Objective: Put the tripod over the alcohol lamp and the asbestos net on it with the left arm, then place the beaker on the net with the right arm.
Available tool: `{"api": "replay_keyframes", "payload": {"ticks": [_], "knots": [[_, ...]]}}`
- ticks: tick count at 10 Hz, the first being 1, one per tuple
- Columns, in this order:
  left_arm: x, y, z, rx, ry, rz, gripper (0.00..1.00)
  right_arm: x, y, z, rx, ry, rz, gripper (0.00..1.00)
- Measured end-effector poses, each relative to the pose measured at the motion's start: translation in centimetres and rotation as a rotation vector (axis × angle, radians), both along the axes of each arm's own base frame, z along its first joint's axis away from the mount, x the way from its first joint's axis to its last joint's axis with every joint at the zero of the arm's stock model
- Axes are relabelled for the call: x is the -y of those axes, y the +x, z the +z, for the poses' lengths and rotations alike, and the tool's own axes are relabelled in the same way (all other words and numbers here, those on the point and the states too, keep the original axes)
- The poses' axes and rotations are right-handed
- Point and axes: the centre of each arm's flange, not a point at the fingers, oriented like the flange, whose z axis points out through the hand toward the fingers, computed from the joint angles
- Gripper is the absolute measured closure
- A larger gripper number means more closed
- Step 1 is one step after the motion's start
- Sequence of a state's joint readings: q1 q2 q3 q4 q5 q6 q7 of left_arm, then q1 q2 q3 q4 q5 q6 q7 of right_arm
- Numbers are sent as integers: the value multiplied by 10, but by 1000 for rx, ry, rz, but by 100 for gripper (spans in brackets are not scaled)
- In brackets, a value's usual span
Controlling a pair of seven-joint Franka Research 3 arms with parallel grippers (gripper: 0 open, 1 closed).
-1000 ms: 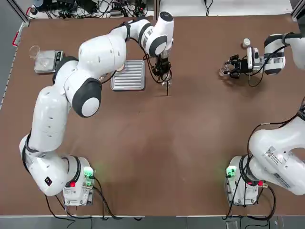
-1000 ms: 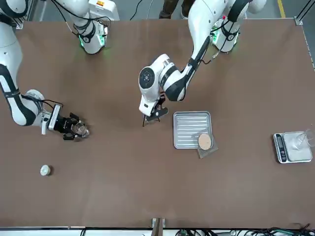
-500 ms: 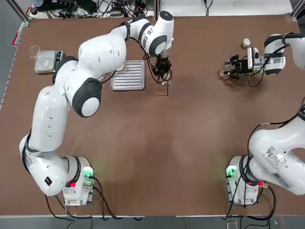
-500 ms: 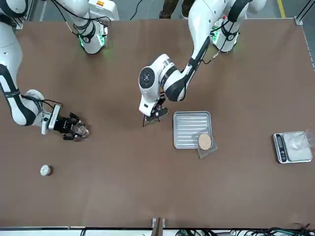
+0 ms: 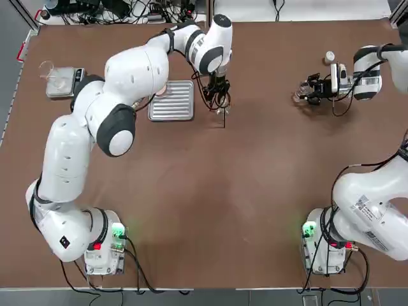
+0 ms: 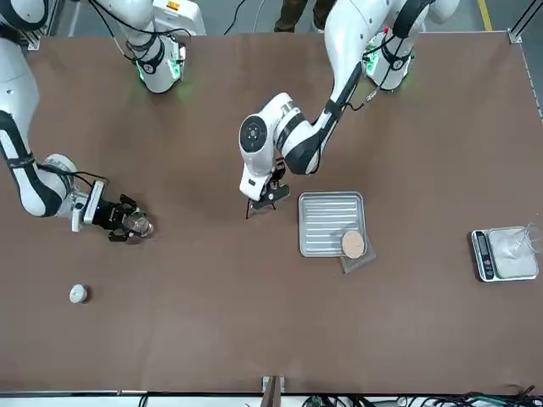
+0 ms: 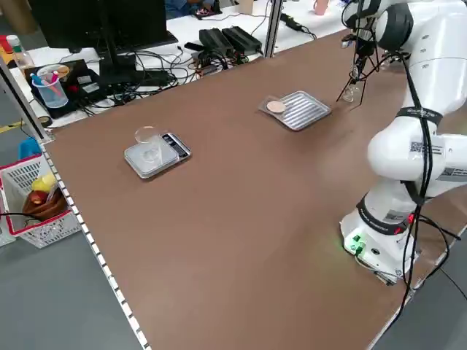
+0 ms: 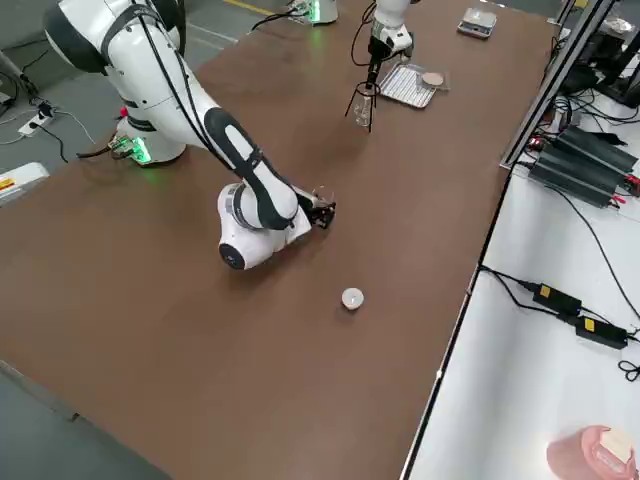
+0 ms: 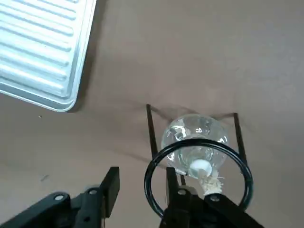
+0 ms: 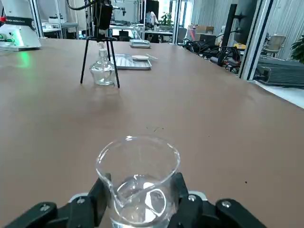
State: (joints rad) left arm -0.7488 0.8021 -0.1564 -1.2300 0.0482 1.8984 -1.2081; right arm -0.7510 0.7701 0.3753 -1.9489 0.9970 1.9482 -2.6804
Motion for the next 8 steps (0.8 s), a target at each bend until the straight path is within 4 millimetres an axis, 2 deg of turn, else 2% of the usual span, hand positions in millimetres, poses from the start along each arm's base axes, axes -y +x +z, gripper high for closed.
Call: {"api": "replay_keyframes", "payload": {"ticks": [2,4,8], "knots": [[0,0,1,2,-2,6,44,0,0,0,0,0,0,41],[2,2,6,8,-8,8,45,0,0,0,0,0,0,41],[0,3,37,23,-16,11,45,0,0,0,-1,0,0,41]]}}
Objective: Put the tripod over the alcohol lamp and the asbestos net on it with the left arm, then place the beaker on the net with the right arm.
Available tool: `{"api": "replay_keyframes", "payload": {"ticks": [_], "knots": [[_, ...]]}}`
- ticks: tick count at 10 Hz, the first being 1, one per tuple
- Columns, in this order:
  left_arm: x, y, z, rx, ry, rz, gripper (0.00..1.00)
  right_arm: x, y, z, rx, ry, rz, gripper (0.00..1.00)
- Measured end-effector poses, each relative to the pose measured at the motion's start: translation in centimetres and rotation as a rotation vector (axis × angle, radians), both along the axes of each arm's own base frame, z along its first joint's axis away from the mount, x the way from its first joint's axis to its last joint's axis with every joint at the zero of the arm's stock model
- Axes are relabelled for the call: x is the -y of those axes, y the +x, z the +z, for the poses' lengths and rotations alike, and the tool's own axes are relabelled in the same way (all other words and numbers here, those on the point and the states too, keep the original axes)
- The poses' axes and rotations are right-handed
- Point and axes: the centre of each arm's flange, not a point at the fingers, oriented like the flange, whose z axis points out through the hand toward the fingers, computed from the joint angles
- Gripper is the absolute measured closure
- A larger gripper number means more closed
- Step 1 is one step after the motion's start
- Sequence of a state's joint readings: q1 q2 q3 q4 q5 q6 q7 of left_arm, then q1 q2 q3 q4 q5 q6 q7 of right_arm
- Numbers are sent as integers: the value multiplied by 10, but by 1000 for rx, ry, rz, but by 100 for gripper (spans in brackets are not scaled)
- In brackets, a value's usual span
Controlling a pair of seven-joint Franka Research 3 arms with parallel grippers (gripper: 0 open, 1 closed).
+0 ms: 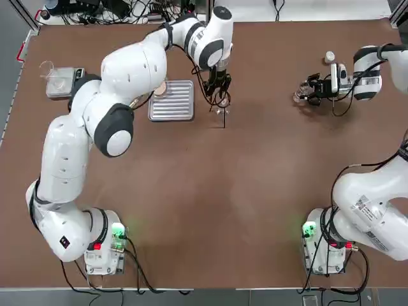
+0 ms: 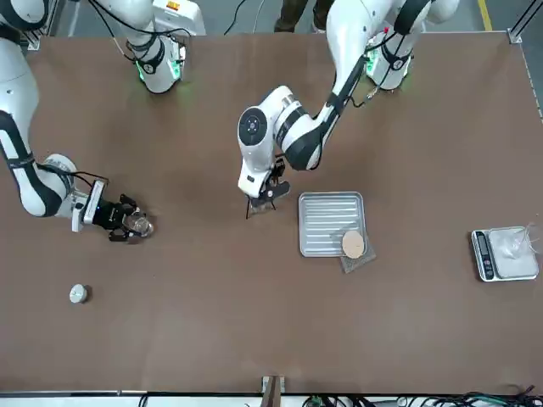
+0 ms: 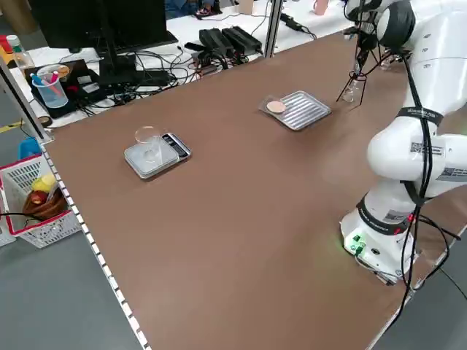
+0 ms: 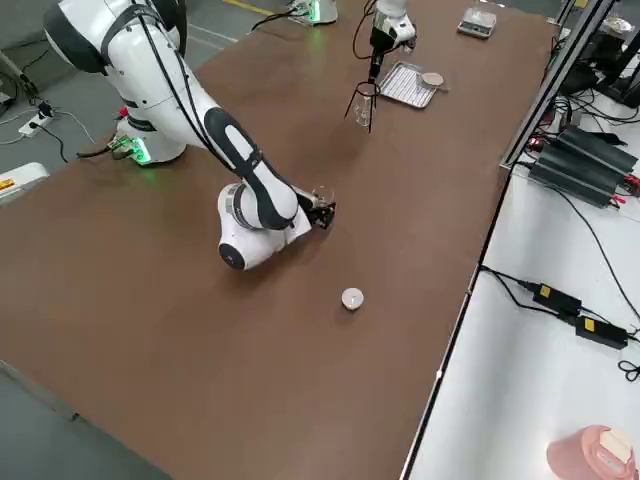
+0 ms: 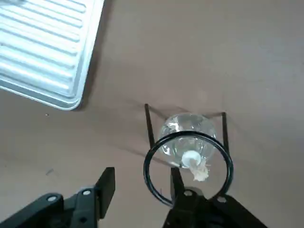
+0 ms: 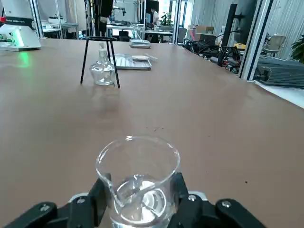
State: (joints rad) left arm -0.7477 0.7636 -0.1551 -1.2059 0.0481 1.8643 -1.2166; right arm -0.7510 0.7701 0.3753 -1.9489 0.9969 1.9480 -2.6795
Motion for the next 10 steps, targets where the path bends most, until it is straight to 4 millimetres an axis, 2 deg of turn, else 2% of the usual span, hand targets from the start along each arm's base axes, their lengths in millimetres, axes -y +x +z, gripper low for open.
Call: {"api": "replay_keyframes", "payload": {"ticks": [1,2,4,5,6,8,10], "knots": [[-6,8,19,22,-13,15,44,0,0,0,0,0,0,41],[-24,26,45,50,-32,50,43,0,0,0,0,0,0,41],[-93,77,106,102,-69,93,40,0,0,0,1,-2,2,41],[-129,98,125,117,-76,80,39,1,0,0,1,-3,2,41],[-163,117,132,119,-74,53,39,1,0,0,0,-5,4,41],[-233,154,128,99,-77,-17,39,3,-1,1,-7,-12,11,41],[-317,189,125,72,-157,-91,39,3,0,2,-10,-14,12,41]]}}
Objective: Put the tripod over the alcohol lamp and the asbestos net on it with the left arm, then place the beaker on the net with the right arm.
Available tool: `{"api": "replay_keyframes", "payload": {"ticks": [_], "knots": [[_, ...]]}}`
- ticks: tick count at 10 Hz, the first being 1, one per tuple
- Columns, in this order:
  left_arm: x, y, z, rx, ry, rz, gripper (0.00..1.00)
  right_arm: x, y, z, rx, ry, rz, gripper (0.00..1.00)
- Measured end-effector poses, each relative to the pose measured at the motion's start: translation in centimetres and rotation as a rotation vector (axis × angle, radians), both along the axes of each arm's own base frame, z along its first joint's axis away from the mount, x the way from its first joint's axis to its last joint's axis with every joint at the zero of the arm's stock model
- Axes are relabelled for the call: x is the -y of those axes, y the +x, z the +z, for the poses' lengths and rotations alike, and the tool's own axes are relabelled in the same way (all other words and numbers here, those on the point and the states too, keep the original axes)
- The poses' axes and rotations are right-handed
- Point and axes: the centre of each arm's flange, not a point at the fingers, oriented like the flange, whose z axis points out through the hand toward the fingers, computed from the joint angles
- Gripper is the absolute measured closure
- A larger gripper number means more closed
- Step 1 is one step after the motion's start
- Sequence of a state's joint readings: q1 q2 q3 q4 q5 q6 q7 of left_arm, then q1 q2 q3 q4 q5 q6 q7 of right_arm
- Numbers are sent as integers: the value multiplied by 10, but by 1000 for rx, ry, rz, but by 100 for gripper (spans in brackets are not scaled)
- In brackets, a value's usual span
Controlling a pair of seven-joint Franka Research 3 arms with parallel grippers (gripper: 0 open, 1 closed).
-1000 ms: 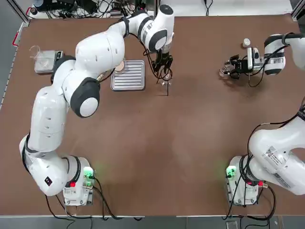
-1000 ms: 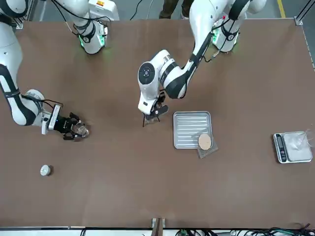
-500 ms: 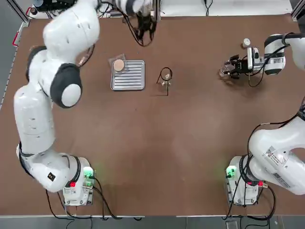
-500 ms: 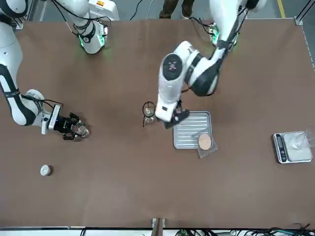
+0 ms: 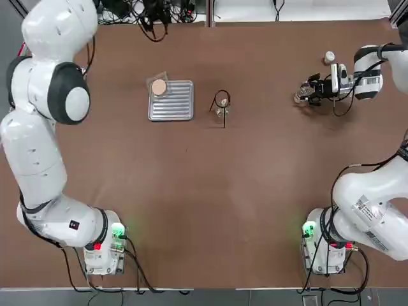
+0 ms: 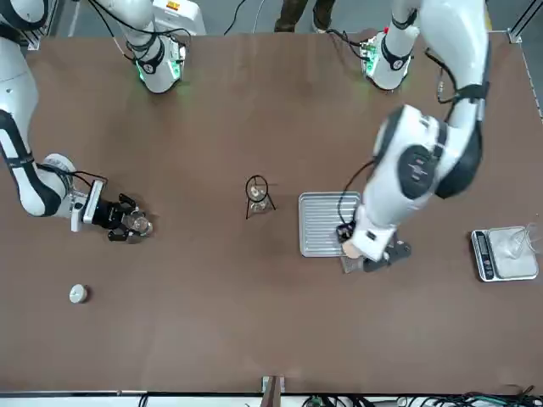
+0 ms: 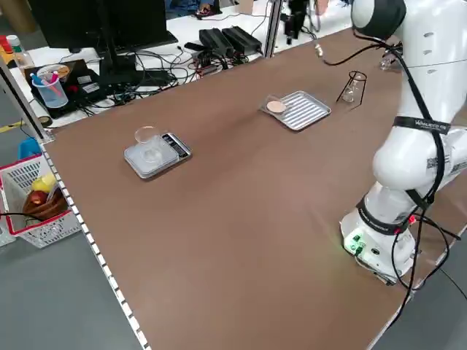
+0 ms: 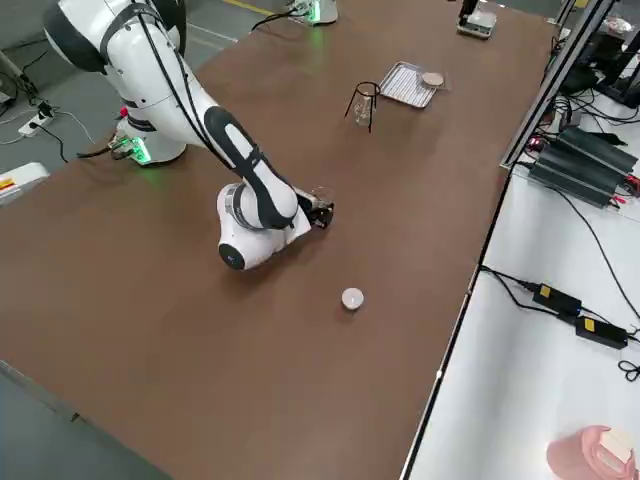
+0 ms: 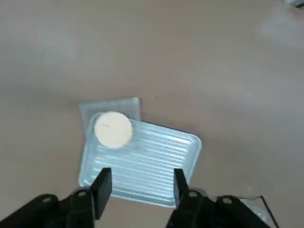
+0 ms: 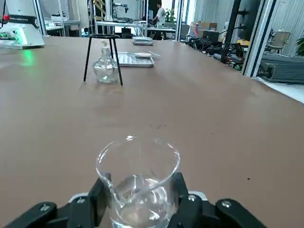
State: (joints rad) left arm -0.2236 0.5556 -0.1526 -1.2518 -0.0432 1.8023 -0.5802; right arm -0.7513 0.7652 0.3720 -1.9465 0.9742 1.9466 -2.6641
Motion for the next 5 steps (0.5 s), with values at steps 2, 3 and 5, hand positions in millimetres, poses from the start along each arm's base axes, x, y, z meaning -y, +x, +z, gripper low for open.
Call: {"api": "replay_keyframes", "payload": {"ticks": [2,3,5], "knots": [[-83,25,-8,0,-102,-89,39,0,0,0,-1,-1,1,41],[-110,33,-16,12,-154,-137,39,0,0,1,-1,-2,2,41],[-141,44,-46,28,-275,-232,36,0,0,1,-2,-4,6,41]]}}
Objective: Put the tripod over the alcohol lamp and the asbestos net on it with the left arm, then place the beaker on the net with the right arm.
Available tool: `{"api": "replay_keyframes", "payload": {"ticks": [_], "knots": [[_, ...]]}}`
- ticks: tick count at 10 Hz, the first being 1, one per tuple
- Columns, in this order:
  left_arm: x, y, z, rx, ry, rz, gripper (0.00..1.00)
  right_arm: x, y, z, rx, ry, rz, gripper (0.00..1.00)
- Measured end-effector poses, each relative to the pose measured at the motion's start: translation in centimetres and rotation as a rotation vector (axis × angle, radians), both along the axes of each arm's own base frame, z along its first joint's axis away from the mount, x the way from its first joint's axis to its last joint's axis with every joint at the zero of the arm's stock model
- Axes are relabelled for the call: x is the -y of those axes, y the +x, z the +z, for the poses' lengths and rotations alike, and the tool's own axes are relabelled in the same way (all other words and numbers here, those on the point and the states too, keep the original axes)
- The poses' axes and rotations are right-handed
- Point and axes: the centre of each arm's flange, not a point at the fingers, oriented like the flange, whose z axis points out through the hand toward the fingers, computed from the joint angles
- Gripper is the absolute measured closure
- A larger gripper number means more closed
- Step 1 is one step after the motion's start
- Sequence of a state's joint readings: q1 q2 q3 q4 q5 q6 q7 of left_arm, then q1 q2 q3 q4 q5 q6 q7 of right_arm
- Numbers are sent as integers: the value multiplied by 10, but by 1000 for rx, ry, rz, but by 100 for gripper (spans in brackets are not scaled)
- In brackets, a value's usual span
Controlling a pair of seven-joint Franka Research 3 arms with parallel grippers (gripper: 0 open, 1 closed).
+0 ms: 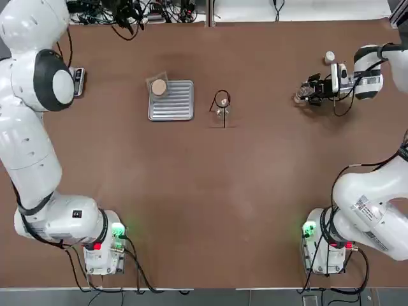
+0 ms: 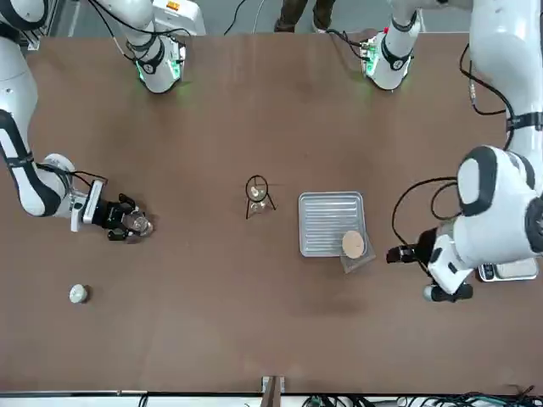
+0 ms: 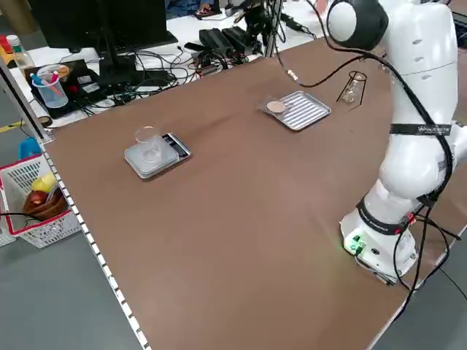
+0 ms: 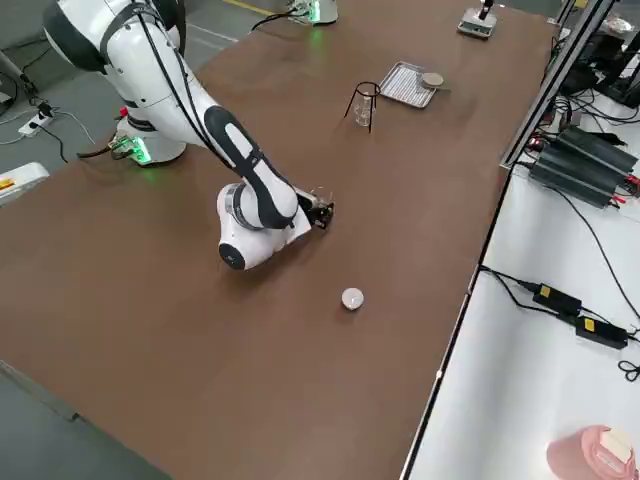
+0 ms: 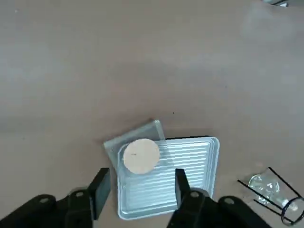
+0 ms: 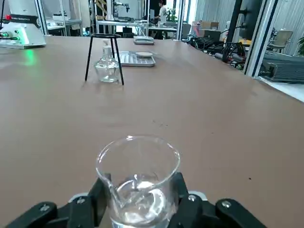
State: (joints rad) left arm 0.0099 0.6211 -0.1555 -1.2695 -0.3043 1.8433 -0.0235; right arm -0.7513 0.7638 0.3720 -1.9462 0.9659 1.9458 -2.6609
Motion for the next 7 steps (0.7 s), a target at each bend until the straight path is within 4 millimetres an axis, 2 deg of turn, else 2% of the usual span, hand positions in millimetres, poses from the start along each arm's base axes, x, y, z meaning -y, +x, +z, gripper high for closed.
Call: {"api": "replay_keyframes", "payload": {"ticks": [3,7], "knots": [[-50,12,-59,14,-210,-66,36,0,0,0,-2,0,1,41],[-103,16,-124,51,-451,-33,36,-1,0,0,-4,0,2,41]]}}
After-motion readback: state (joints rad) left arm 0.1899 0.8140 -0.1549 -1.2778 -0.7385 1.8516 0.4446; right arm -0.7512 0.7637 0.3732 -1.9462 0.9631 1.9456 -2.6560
